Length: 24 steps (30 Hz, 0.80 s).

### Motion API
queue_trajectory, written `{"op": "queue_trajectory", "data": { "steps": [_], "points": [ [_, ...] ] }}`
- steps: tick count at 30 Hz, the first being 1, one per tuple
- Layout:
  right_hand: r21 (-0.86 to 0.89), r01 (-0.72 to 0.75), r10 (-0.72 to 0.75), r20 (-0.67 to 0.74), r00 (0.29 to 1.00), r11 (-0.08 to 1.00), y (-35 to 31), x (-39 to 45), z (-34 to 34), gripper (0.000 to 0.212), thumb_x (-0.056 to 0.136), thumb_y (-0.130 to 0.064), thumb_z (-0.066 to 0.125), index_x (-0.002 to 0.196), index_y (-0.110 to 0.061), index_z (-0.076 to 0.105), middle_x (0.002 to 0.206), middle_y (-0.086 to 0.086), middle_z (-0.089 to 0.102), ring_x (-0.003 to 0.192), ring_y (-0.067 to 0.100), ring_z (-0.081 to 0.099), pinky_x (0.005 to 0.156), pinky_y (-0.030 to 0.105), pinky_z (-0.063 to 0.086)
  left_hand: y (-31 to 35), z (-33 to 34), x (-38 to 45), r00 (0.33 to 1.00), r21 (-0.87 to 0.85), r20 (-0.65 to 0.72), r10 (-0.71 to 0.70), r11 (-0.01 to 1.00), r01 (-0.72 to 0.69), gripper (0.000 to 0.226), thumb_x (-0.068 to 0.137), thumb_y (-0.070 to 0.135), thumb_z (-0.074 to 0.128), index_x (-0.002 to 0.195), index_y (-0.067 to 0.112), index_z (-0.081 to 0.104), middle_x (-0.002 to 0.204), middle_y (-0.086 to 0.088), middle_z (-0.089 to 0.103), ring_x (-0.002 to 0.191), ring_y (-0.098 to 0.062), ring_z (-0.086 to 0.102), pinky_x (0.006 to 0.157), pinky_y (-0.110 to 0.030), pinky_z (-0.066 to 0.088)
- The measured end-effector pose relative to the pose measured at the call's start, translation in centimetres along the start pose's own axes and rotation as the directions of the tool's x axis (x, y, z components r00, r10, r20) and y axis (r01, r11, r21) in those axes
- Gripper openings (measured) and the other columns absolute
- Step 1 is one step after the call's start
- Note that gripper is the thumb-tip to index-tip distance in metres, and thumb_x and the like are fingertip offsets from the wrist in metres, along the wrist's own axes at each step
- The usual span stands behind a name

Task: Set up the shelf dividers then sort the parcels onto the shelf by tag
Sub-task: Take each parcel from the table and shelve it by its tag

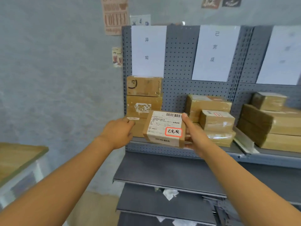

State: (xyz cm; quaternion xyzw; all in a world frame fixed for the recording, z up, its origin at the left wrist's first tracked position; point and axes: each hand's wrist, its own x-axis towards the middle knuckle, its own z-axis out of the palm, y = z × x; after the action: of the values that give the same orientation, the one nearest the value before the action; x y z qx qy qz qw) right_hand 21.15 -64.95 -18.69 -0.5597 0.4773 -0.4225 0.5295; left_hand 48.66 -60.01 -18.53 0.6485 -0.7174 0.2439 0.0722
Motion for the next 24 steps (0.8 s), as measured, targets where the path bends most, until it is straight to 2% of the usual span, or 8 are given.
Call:
{"op": "queue_trajectory", "data": {
  "steps": [5, 8, 12, 14, 17, 21, 24],
  "points": [
    [0.021, 0.024, -0.022, -0.095, 0.995, 0.999, 0.8, -1.6, -8.1, 0.057, 0.08, -0.079, 0.049, 0.11, -0.035, 0.068, 0.093, -0.008, 0.079, 0.102, 0.022, 0.07, 0.09, 0.046, 0.057, 7.6, -1.4, 4.5, 0.993, -0.034, -0.041, 0.11, 0.993, -0.111, 0.034, 0.096, 0.033, 0.046, 0.124, 0.016, 0.052, 0.114, -0.007, 0.061, 0.096, -0.026, 0.06, 0.065, -0.032, 0.041],
    [0.042, 0.031, -0.024, -0.151, 0.988, 0.999, 0.7, -2.5, -11.6, 0.056, 0.082, -0.078, 0.051, 0.116, -0.036, 0.066, 0.099, -0.006, 0.079, 0.103, 0.023, 0.071, 0.089, 0.047, 0.057, 11.0, -2.2, 6.6, 0.981, -0.044, -0.091, 0.171, 0.984, -0.175, 0.026, 0.097, 0.032, 0.045, 0.116, 0.015, 0.053, 0.107, -0.006, 0.062, 0.092, -0.026, 0.059, 0.064, -0.034, 0.043],
    [0.021, 0.035, -0.03, -0.208, 0.978, 0.999, 0.6, -3.5, -14.9, 0.058, 0.084, -0.077, 0.048, 0.118, -0.033, 0.067, 0.096, -0.005, 0.079, 0.097, 0.02, 0.073, 0.068, 0.036, 0.06, 13.9, -2.8, 8.7, 0.962, -0.034, -0.138, 0.236, 0.969, -0.243, 0.026, 0.098, 0.032, 0.044, 0.119, 0.017, 0.05, 0.107, -0.004, 0.06, 0.096, -0.024, 0.059, 0.063, -0.031, 0.035],
    [0.003, 0.036, -0.034, -0.243, 0.969, 0.999, 0.7, -3.6, -15.9, 0.058, 0.085, -0.077, 0.046, 0.115, -0.032, 0.068, 0.094, -0.005, 0.079, 0.094, 0.021, 0.074, 0.064, 0.034, 0.059, 14.6, -2.8, 9.6, 0.951, -0.034, -0.155, 0.269, 0.96, -0.277, 0.028, 0.098, 0.031, 0.043, 0.122, 0.017, 0.05, 0.108, -0.005, 0.06, 0.097, -0.024, 0.058, 0.064, -0.031, 0.037],
    [-0.003, 0.014, -0.014, -0.294, 0.956, 1.0, 0.8, -3.3, -16.2, 0.057, 0.085, -0.077, 0.047, 0.108, -0.03, 0.07, 0.093, -0.003, 0.079, 0.094, 0.023, 0.074, 0.069, 0.037, 0.06, 14.5, -2.5, 10.7, 0.936, -0.046, -0.188, 0.297, 0.949, -0.311, 0.031, 0.098, 0.032, 0.044, 0.125, 0.017, 0.05, 0.109, -0.004, 0.06, 0.098, -0.024, 0.059, 0.068, -0.033, 0.041],
    [-0.012, 0.023, -0.025, -0.299, 0.954, 1.0, 0.6, -2.1, -15.8, 0.057, 0.082, -0.079, 0.048, 0.103, -0.031, 0.072, 0.089, -0.005, 0.079, 0.091, 0.02, 0.075, 0.059, 0.03, 0.059, 13.4, -1.6, 12.2, 0.93, -0.054, -0.194, 0.313, 0.943, -0.328, 0.033, 0.098, 0.032, 0.044, 0.127, 0.017, 0.05, 0.109, -0.004, 0.06, 0.098, -0.024, 0.058, 0.069, -0.032, 0.042],
    [-0.008, 0.031, -0.032, -0.302, 0.953, 0.999, 0.9, -0.6, -15.2, 0.058, 0.083, -0.08, 0.046, 0.106, -0.033, 0.071, 0.089, -0.006, 0.079, 0.093, 0.019, 0.074, 0.059, 0.03, 0.059, 12.5, -0.2, 13.2, 0.928, -0.059, -0.194, 0.317, 0.941, -0.334, 0.034, 0.099, 0.033, 0.043, 0.129, 0.017, 0.05, 0.11, -0.005, 0.061, 0.099, -0.024, 0.059, 0.067, -0.032, 0.039]
  ]
}}
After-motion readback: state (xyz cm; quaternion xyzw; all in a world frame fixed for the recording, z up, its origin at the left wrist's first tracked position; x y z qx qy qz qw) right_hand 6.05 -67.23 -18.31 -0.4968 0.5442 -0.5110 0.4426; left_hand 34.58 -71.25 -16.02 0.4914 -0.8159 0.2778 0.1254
